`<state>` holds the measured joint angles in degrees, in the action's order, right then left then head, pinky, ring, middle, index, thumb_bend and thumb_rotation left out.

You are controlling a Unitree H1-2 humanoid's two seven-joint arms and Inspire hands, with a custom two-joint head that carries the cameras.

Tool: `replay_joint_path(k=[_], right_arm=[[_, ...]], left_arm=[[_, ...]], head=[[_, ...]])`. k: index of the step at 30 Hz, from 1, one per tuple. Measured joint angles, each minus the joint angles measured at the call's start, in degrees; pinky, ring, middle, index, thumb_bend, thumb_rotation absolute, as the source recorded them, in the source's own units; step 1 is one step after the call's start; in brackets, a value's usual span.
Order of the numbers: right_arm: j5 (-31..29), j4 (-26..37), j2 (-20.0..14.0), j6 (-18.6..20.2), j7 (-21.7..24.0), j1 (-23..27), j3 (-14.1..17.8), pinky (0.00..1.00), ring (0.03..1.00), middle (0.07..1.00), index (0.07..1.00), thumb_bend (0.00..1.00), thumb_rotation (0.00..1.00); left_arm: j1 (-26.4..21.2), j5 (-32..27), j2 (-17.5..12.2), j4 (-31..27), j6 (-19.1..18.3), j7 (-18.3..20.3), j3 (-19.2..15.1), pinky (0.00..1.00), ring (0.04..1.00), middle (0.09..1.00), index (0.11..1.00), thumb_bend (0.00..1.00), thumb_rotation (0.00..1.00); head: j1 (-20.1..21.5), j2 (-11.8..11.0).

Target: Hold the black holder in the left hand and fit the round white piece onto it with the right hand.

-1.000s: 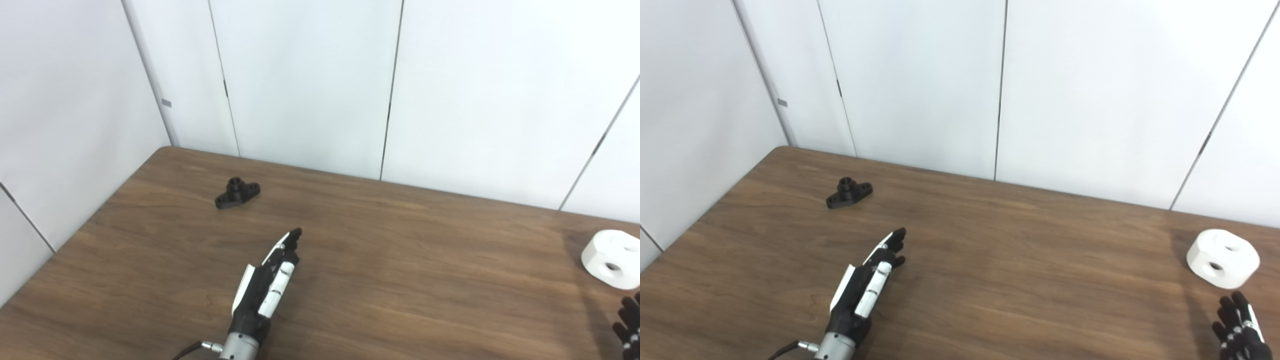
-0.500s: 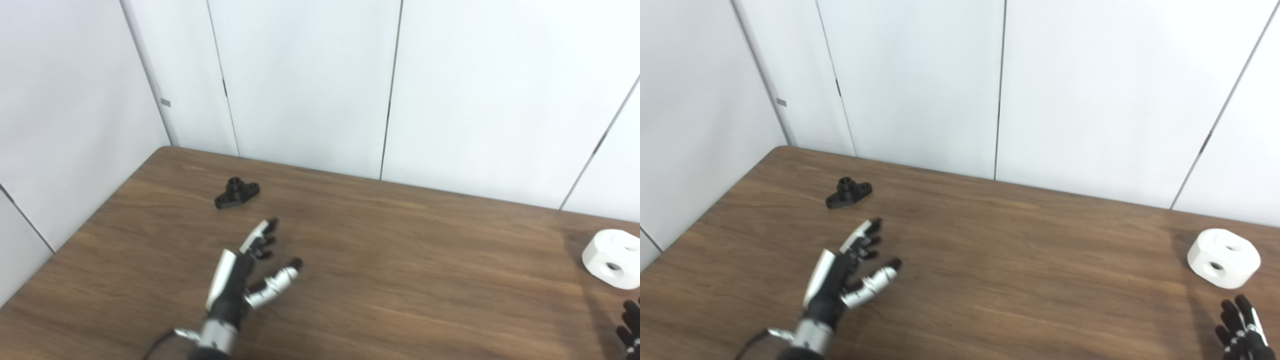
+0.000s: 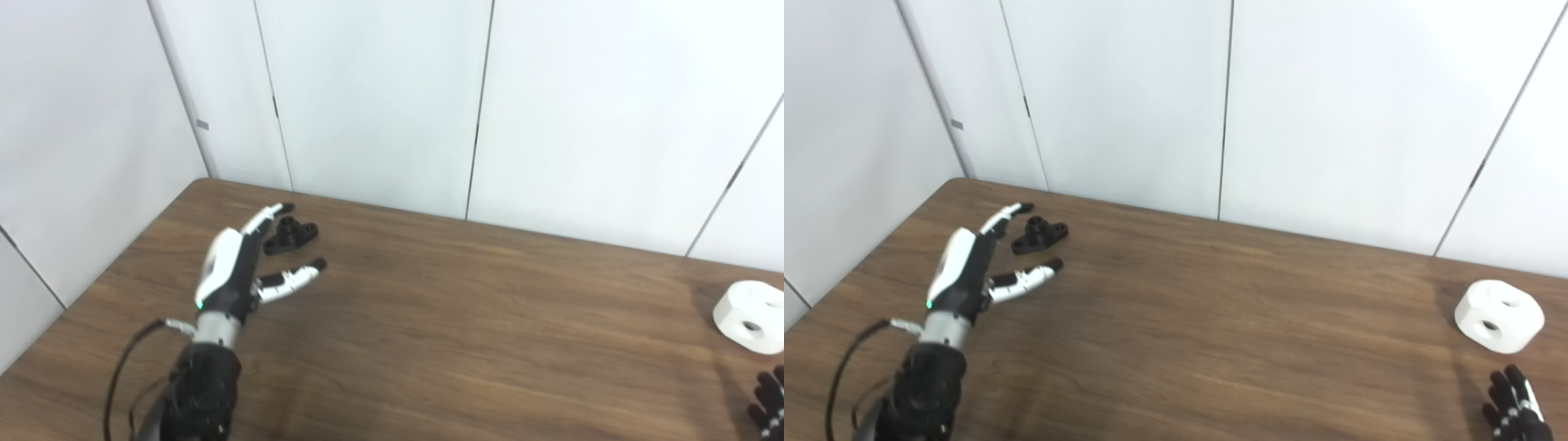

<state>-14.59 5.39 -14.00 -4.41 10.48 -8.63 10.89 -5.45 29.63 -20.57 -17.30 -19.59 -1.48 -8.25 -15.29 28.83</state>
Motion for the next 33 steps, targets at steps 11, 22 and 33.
replay_joint_path(k=[11, 22, 33], right_arm=[[-0.17, 0.39, 0.54, 0.48, -0.18, -0.08, 0.07, 1.0, 0.989, 0.978, 1.0, 0.62, 1.0], [0.17, 0.4, 0.65, 0.37, -0.27, -0.08, -0.05, 1.0, 0.986, 0.966, 1.0, 0.6, 1.0], [-0.29, 0.76, 0.64, 0.96, -0.29, -0.39, 0.02, 1.0, 0.999, 0.954, 1.0, 0.63, 1.0]], left_arm=[[-6.9, 2.39, -3.53, 15.26, 3.19, -3.75, 0.36, 0.86, 0.937, 0.905, 0.829, 0.85, 0.34], [-12.01, 5.13, -7.62, 27.56, 4.46, -6.65, 3.43, 0.98, 0.944, 0.914, 0.821, 0.87, 0.33], [-15.65, 8.12, -8.13, 36.89, 1.62, -7.44, 7.99, 1.0, 0.945, 0.916, 0.807, 0.87, 0.38]], head=[[0.35, 0.44], [0.44, 0.53], [0.79, 1.14]])
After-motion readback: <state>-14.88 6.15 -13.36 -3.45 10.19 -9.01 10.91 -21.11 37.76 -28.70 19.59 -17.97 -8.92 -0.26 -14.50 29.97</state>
